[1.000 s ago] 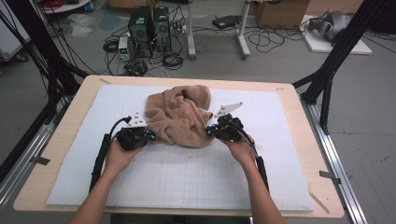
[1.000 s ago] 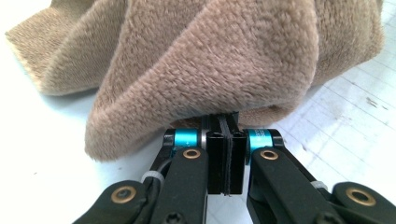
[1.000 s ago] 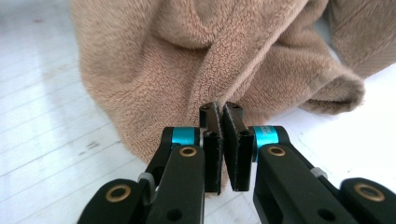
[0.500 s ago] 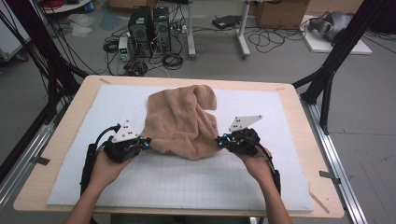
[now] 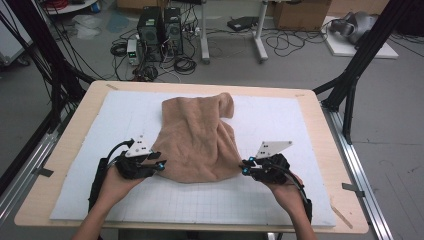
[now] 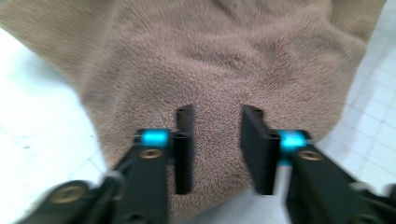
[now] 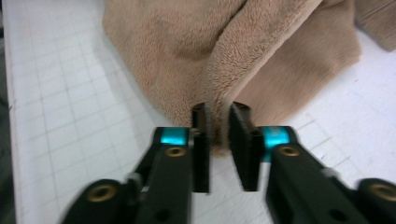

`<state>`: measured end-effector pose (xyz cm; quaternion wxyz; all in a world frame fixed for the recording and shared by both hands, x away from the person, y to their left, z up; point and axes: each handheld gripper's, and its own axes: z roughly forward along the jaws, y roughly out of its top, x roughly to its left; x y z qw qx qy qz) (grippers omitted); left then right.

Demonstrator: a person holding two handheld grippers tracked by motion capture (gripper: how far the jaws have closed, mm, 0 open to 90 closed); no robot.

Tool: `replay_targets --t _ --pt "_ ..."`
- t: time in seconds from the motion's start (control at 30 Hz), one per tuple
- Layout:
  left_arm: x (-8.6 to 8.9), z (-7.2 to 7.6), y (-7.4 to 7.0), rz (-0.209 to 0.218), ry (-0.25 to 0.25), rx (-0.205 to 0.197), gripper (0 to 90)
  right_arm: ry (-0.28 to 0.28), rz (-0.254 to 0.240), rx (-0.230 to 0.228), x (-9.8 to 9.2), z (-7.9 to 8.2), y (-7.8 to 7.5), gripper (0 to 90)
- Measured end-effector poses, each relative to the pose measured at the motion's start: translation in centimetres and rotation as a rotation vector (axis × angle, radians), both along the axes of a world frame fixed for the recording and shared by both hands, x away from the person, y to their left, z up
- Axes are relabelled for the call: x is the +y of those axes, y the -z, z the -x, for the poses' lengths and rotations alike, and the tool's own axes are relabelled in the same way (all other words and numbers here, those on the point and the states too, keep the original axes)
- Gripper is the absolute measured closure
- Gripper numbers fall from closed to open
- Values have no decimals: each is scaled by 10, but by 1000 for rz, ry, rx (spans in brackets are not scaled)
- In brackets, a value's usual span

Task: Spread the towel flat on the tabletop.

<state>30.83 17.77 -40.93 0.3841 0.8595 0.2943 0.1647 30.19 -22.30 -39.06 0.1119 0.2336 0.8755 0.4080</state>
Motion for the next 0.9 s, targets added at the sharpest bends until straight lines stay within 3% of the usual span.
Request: replay_targets --t 0.1,0.17,0.37,0.47,0.53,0.6,0.73,0.9 --pt "-5 -8 9 -56 -10 28 458 14 -3 -23 7 -10 -2 606" --pt "-7 -13 14 -69 -7 40 459 30 9 -31 15 -19 -1 548" --pt "-9 -18 20 -75 -3 56 613 19 61 43 37 -43 20 538" --pt "-9 -18 19 -74 3 56 687 16 103 92 43 -50 33 605" --pt "-9 -16 18 -83 6 46 717 0 103 127 45 -51 41 687" --pt "-10 -12 16 -91 10 34 735 -8 88 128 45 -50 43 773" --pt "-4 -3 7 -70 23 13 750 -46 89 128 41 -44 37 847" --pt "13 7 -5 32 29 18 755 -64 72 113 28 -26 27 852"
